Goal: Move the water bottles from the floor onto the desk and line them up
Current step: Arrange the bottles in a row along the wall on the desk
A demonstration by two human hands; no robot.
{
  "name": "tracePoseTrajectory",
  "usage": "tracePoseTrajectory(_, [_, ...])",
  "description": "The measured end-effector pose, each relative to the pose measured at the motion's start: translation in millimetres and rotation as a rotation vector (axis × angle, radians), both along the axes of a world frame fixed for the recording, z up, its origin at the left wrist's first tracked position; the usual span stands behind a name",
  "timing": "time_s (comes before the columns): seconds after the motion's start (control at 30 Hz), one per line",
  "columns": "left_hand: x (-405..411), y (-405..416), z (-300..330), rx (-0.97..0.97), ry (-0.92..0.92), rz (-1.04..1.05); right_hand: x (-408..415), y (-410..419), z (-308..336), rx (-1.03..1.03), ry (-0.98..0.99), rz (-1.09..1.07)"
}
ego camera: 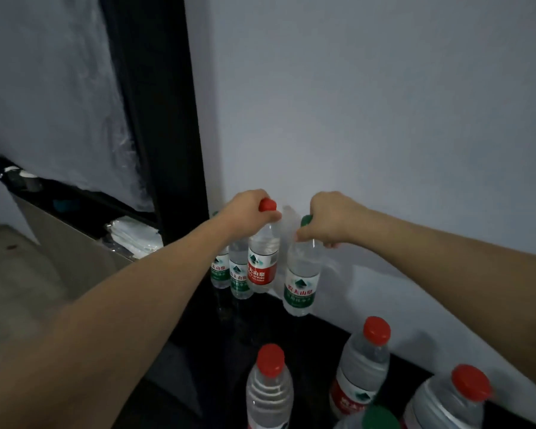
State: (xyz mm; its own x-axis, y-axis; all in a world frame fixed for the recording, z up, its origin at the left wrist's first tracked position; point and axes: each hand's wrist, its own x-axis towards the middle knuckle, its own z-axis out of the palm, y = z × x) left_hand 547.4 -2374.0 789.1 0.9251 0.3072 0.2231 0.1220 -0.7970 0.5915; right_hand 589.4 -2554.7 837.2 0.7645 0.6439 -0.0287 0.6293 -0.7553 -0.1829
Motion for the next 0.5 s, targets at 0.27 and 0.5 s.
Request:
tracePoseTrajectory(0.27, [33, 12, -26, 0.017, 0.161, -0.005, 25, 3, -43, -0.099, 0.078, -0.013])
tracePoseTrajectory(0.5, [40, 15, -42, 0.073, 0.206, -0.005, 40, 0, -59, -0.162, 0.171, -0.017])
